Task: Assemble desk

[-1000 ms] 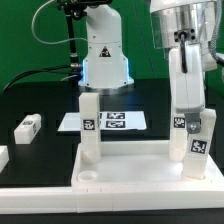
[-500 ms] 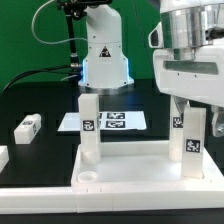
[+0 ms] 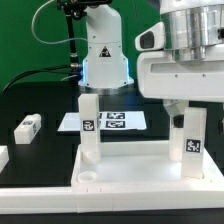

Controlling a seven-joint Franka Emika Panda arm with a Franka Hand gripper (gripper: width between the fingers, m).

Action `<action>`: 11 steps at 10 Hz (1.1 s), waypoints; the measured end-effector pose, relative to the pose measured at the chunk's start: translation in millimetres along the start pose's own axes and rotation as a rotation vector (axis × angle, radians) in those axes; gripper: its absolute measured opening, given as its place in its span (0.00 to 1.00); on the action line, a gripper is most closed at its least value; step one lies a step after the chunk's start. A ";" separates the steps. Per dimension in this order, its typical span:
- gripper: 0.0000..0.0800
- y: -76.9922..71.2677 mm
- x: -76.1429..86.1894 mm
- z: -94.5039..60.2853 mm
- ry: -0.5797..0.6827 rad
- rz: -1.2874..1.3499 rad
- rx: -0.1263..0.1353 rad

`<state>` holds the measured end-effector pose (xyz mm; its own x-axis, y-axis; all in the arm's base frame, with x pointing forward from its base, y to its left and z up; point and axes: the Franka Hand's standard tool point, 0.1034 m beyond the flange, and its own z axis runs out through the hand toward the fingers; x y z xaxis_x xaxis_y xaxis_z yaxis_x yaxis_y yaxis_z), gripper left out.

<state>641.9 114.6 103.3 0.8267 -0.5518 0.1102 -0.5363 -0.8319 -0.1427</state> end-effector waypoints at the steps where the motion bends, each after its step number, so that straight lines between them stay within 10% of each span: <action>1: 0.81 1.6 1.9 1.8 0.025 -0.044 0.012; 3: 0.81 0.8 0.2 2.0 0.020 0.021 0.011; 4: 0.56 0.5 -0.1 2.2 0.019 0.066 0.012; 6: 0.38 4.8 -0.1 3.2 0.013 0.215 0.007; 11: 0.38 12.0 1.2 3.8 -0.052 0.909 0.026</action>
Offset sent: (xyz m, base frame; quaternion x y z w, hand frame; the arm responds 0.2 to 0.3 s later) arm 0.0000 0.0000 0.0000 0.0000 0.0000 0.0650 0.9979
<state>637.1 104.2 97.9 0.0945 -0.9905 -0.0997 -0.9816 -0.0760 -0.1752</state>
